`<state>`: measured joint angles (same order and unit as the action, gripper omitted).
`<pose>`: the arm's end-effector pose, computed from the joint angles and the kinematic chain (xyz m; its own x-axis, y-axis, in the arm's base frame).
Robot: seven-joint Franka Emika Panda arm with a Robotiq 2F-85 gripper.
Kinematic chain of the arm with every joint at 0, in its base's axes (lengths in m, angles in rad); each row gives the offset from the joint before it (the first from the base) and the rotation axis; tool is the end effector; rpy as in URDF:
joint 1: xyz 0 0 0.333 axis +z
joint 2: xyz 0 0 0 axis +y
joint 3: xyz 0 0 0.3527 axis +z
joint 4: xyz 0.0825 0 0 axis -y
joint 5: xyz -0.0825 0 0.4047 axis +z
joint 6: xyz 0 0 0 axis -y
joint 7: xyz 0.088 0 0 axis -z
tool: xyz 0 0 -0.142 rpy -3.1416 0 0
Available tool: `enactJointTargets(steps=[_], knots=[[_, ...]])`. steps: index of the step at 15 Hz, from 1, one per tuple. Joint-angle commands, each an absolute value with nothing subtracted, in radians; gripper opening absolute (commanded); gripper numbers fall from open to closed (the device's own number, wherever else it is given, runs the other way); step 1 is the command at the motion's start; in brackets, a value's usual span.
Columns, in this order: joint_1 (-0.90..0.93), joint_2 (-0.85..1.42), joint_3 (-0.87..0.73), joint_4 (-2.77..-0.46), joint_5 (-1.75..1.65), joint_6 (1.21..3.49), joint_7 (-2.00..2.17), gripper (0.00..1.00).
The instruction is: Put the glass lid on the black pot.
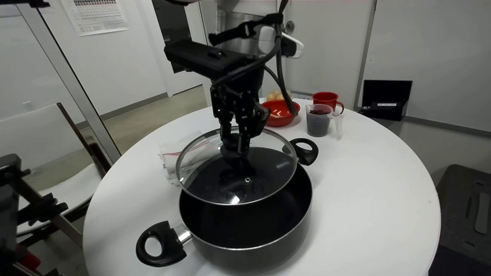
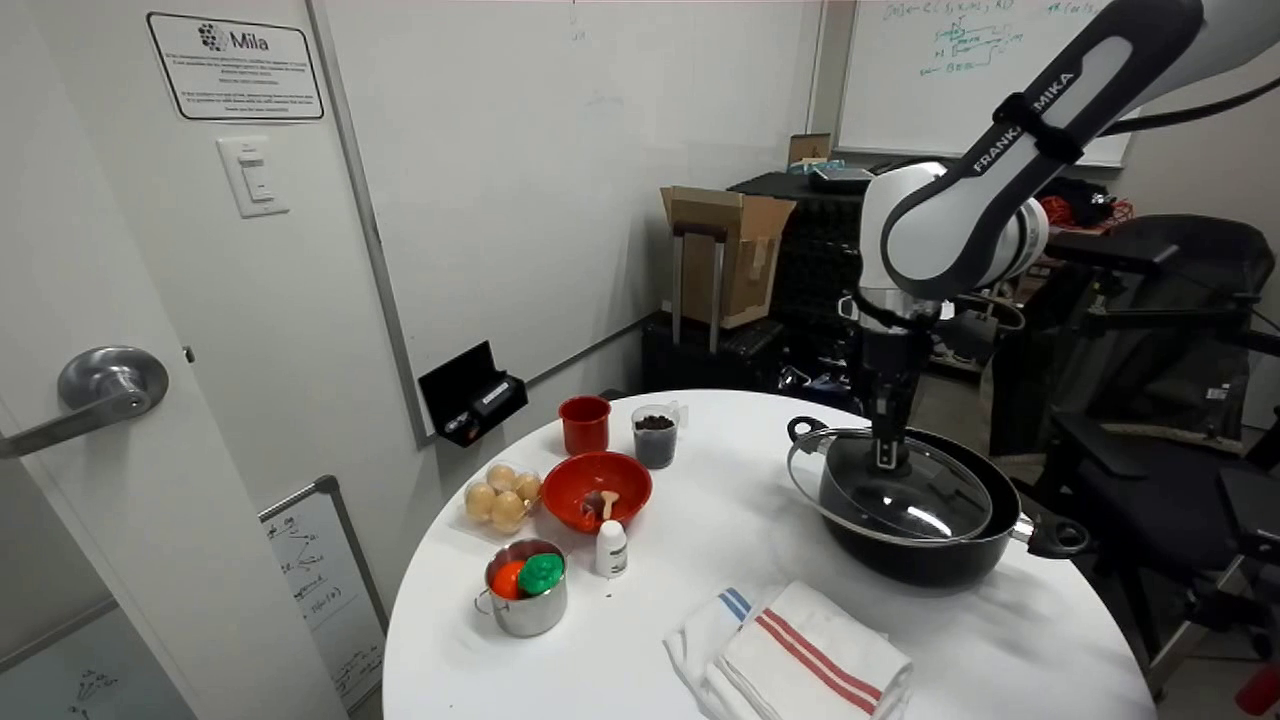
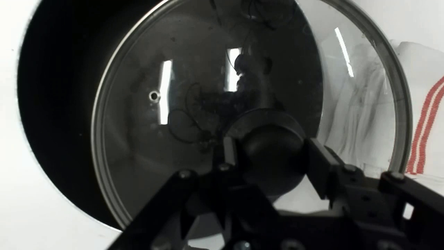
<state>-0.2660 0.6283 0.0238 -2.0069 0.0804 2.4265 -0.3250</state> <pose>0.5824 -0.1411 0.0990 0.9831 0.0240 -0.1812 0.0027 -0.9931 -0.1169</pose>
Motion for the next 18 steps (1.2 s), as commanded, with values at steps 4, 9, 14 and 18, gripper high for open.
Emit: enactJointTargets(steps=[4,9,14,18], knots=[[-0.261,0.583,-0.024,-2.050,0.103,2.442,-0.223,0.25],[-0.260,0.592,-0.055,-2.045,0.103,2.438,-0.158,0.25],[-0.269,0.593,-0.066,-2.059,0.120,2.445,-0.123,0.25],[-0.276,0.590,-0.065,-2.078,0.149,2.464,-0.121,0.25]])
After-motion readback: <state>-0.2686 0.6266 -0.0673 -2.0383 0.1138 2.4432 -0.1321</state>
